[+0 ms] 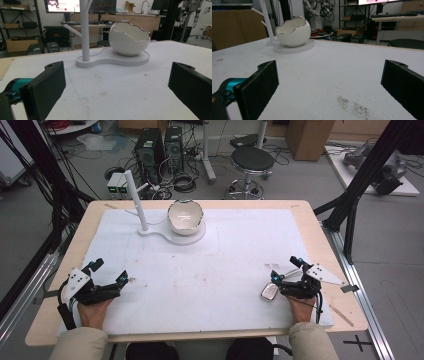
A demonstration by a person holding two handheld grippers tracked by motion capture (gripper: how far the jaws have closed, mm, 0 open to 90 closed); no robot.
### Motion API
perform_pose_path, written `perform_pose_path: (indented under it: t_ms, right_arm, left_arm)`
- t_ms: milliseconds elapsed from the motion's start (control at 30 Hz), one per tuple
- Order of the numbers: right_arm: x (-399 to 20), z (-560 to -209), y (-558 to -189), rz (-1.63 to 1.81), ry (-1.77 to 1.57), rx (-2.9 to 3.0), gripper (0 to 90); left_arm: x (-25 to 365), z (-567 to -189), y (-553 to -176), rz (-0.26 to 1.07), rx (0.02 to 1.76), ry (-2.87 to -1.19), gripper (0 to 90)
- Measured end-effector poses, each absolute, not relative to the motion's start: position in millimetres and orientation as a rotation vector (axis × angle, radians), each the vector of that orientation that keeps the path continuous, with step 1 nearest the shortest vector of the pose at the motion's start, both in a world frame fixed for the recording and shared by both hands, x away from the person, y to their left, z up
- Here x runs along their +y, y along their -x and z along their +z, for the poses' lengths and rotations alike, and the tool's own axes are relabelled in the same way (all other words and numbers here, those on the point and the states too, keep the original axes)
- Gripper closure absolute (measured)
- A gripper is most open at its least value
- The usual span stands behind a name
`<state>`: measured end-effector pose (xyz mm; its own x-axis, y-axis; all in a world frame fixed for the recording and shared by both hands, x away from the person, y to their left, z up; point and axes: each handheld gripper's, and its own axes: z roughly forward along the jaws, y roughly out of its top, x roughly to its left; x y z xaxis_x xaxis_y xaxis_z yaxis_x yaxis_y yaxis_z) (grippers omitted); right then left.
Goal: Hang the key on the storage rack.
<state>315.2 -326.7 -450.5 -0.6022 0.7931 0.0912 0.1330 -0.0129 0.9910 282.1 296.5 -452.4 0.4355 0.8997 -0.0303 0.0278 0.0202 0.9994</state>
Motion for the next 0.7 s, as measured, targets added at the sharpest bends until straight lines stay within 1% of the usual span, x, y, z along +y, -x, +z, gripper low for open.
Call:
perform_pose_path:
  t_ms: [700]
  right_arm:
    - [-325.4,-450.3,-314.9,1.651,-0.958,1.756,0.5]
  left_arm:
    - [298.4,-452.8,-281.6,0.836,0.905,-1.363,1.7]
